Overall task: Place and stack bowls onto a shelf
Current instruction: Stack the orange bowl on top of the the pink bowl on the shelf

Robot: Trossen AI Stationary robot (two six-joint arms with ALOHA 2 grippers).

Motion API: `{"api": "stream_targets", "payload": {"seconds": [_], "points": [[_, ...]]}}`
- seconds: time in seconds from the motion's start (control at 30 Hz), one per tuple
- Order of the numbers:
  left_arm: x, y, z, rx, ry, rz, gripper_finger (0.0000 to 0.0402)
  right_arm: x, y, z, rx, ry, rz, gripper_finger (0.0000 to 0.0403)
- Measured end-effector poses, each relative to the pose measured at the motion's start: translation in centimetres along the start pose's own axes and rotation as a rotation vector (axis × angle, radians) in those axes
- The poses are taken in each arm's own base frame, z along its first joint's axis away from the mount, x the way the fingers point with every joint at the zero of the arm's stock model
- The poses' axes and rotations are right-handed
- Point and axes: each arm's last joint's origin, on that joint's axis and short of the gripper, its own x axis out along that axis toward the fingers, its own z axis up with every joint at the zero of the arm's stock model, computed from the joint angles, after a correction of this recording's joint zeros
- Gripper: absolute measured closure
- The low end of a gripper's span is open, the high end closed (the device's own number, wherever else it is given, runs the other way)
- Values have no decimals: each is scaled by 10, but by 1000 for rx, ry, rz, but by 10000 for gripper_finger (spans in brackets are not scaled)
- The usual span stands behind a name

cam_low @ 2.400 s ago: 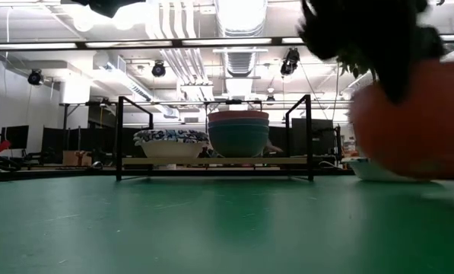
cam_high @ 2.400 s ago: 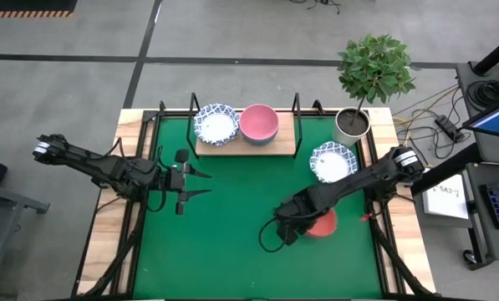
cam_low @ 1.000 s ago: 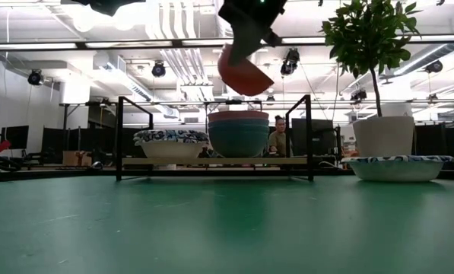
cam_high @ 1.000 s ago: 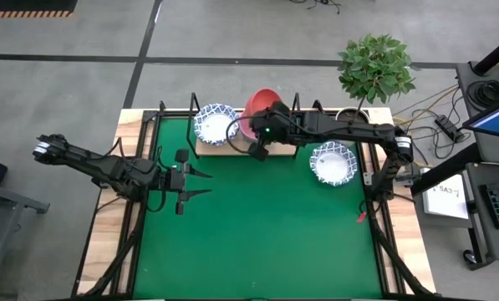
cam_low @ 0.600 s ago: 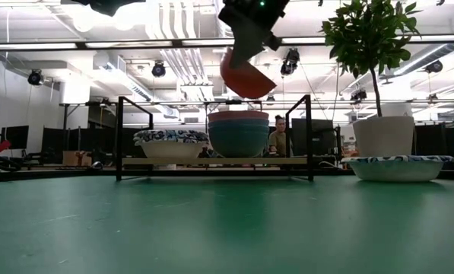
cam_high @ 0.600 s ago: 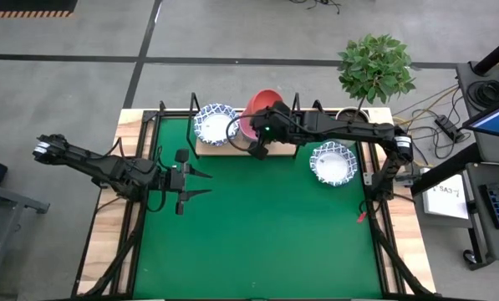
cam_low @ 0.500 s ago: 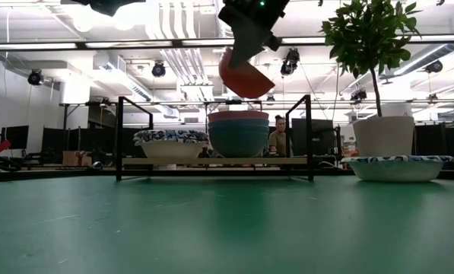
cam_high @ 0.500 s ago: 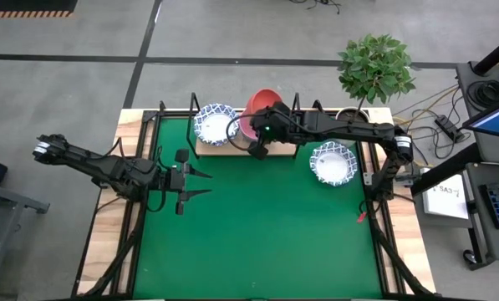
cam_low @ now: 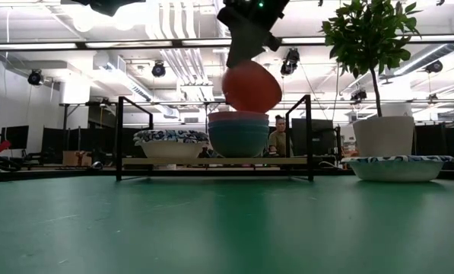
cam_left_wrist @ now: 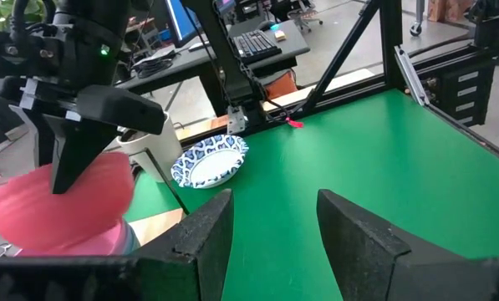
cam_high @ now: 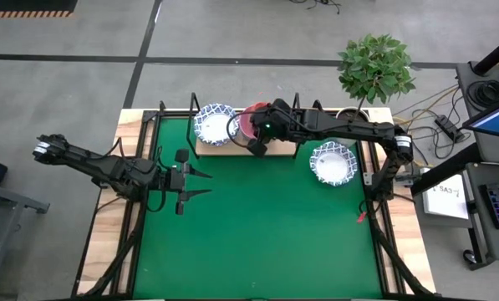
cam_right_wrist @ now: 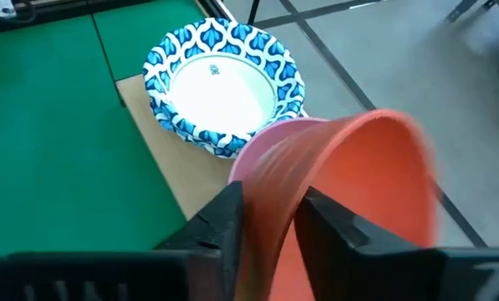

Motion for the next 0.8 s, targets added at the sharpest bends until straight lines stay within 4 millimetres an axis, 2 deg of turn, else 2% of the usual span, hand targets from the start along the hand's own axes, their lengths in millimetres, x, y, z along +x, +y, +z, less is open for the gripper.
{"api": "stream_targets", "payload": {"seconds": [0.2, 0.4, 0.63, 0.8], "points": [[0, 0, 0, -5, 0, 0, 245, 0, 0, 0, 7, 0, 0, 265], [0, 0, 0, -4, 0, 0, 245, 0, 0, 3, 12, -28, 5, 248], [0, 0, 0, -4, 0, 0, 245, 0, 1, 8, 22, -80, 13, 250], [0, 0, 0, -4, -1, 0, 245, 2, 0, 10, 47, -101, -70, 276]]}}
